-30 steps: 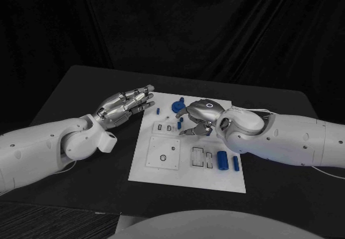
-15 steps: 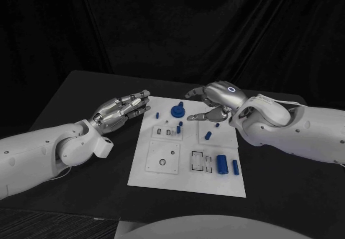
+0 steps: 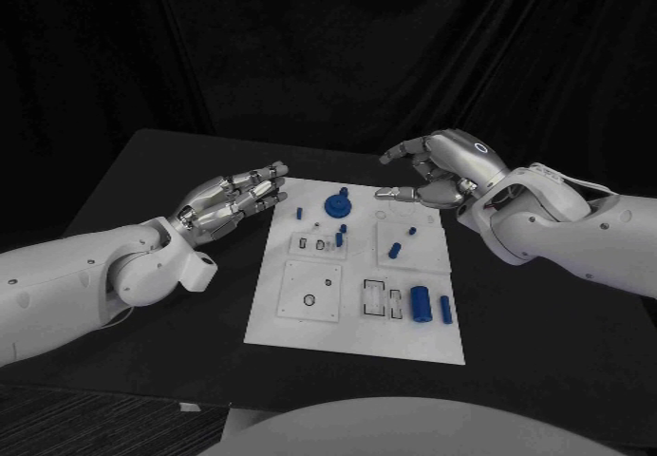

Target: Assemble the parts on the task board

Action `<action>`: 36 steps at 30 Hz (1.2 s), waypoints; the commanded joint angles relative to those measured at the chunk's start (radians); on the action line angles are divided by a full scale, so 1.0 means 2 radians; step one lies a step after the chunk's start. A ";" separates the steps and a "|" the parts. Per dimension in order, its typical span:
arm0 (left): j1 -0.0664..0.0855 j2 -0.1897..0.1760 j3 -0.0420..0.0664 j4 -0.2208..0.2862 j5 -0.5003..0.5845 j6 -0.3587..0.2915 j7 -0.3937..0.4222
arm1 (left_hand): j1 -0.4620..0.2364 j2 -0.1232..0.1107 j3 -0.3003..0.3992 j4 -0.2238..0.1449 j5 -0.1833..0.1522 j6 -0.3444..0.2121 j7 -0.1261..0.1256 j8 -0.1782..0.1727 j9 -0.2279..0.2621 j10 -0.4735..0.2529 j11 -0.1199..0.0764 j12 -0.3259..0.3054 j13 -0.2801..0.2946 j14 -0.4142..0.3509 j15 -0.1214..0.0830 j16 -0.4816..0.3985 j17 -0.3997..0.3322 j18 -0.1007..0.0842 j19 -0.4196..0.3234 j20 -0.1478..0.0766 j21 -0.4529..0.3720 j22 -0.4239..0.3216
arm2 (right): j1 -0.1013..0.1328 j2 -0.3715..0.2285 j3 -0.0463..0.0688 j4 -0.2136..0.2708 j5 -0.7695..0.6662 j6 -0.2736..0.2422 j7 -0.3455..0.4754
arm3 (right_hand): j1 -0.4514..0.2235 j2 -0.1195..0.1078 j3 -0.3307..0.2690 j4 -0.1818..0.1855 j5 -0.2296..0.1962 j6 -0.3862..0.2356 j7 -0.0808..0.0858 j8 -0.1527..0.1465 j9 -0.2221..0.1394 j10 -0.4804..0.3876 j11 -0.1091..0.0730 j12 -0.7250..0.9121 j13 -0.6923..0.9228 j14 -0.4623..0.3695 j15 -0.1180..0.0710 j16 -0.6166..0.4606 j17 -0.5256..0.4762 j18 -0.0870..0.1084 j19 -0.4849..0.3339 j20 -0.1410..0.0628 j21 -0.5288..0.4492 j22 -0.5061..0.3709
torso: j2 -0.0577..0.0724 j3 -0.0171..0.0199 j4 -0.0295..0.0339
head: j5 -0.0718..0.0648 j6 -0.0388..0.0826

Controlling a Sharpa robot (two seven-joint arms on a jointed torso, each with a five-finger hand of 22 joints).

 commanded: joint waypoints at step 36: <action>0.054 0.008 0.001 0.036 -0.361 -0.161 -0.130 | -0.014 -0.049 -0.013 0.022 -0.106 0.277 0.019 0.089 0.033 0.776 0.006 0.778 0.780 0.775 -0.061 0.776 0.781 -0.038 0.610 -0.045 0.701 0.603 | 0.000 -0.001 0.000 -0.011 0.133 0.024 0.005 | -0.033 0.088 -0.023 -0.003 0.099 0.086 -0.012 0.046 0.018 0.052 -0.001 0.008 0.133 0.044 -0.001 0.015 0.104 -0.005 0.018 0.000 0.039 0.084 | -0.008 0.0238 -0.0242 | 0.029 -0.004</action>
